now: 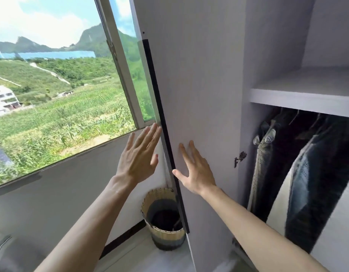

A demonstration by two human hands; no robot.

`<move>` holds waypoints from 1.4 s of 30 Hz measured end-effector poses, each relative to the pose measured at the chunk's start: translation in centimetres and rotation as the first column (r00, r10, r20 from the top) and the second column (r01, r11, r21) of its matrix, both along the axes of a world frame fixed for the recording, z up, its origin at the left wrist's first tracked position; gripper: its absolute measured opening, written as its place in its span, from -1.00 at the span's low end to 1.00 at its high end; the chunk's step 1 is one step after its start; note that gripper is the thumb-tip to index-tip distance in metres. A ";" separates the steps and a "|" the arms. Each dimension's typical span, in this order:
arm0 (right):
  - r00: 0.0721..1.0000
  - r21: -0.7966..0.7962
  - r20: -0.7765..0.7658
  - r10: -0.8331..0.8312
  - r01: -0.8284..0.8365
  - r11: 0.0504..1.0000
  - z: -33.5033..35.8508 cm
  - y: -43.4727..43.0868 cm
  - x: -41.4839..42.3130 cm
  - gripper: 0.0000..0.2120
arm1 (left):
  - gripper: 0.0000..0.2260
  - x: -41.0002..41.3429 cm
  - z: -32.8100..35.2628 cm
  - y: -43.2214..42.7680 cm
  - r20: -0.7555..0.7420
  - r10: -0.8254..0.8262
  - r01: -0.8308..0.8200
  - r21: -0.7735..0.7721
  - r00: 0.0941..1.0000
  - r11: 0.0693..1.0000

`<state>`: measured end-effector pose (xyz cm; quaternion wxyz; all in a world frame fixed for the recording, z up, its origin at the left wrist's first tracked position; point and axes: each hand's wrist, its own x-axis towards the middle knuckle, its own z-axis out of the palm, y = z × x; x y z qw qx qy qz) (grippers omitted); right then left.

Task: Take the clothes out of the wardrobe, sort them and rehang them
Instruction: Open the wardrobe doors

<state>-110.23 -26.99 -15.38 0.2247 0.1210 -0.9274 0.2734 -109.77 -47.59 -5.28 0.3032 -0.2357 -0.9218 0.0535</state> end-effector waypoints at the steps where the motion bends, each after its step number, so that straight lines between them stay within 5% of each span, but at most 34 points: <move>1: 0.999 0.003 0.017 0.027 -0.027 1.000 -0.1 1.3 1.2 -0.24 | -0.22 0.6 -0.5 0.3 0.024 -0.022 0.021 0.045 0.999 0.999; 11: 0.947 0.067 0.036 -0.319 0.316 0.946 -3.3 18.0 20.6 -0.50 | -0.36 5.1 -9.4 10.7 0.251 -0.340 0.250 0.329 0.906 0.910; 18: 0.776 0.180 -0.116 -0.620 0.630 0.755 0.8 27.3 29.2 -0.47 | -0.40 6.7 -9.5 26.3 0.407 -0.632 0.370 0.557 0.659 0.744; 23: 0.622 0.209 -0.358 -0.697 0.780 0.589 6.8 33.9 30.7 -0.48 | -0.37 8.6 -5.0 37.1 0.400 -0.793 0.283 0.780 0.460 0.558; 30: 0.430 0.238 -0.531 -0.730 0.902 0.359 11.7 41.7 29.4 -0.37 | -0.31 10.4 0.5 46.6 0.256 -0.912 0.006 0.962 0.321 0.273; 36: 0.403 0.279 -0.628 -0.665 0.915 0.291 8.7 47.5 27.8 -0.32 | -0.30 9.8 0.2 49.8 0.321 -0.883 -0.095 0.947 0.343 0.307; 42: 0.346 0.225 -0.719 -0.603 0.936 0.269 8.3 48.4 26.9 -0.30 | -0.67 9.6 0.8 50.9 0.345 -0.837 -0.169 0.938 0.426 0.301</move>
